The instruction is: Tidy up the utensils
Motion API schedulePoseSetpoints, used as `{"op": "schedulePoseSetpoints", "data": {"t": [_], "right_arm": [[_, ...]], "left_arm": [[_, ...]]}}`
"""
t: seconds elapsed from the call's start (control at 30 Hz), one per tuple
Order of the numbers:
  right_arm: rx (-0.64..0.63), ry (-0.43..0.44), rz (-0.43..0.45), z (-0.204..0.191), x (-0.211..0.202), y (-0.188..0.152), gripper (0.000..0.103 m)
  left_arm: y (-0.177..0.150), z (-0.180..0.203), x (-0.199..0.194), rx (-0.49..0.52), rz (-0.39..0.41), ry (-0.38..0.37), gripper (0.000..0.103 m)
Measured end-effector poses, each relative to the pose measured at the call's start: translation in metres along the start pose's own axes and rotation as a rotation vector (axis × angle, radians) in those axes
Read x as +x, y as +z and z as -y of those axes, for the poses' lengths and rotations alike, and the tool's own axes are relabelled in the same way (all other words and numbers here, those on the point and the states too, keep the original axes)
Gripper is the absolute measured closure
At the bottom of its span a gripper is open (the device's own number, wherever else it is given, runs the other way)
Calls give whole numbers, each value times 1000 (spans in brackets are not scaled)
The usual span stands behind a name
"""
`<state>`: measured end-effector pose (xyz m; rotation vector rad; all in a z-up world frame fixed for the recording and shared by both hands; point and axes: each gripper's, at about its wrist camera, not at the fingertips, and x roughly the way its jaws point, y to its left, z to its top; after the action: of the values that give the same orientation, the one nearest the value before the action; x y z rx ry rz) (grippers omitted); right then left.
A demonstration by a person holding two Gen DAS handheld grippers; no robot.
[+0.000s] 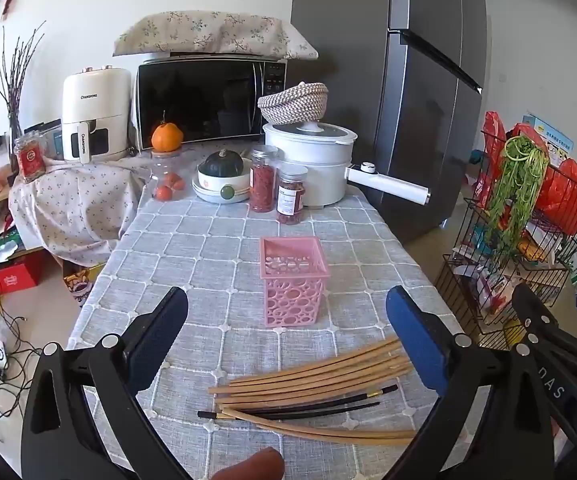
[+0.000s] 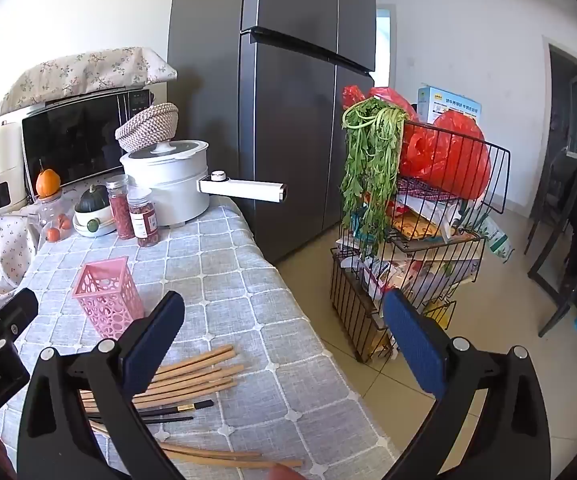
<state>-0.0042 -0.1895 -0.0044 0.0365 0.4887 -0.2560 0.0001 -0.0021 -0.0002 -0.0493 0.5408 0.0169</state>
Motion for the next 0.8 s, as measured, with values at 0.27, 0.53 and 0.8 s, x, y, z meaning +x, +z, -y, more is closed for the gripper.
{"op": "schedulePoseSetpoints", "data": {"t": [0.27,0.53,0.8], "right_arm": [[1,3,-2,1,1,-1,6],[12,7,-12,3,3,-1,6],[14,6,-15,2,3,0,6]], "left_arm": [[-2,-1,-1,-15,0,-14,8],[-3,-1,1,-15,-8,-16,8],[-8,-4,5,-17,-14,-18,8]]}}
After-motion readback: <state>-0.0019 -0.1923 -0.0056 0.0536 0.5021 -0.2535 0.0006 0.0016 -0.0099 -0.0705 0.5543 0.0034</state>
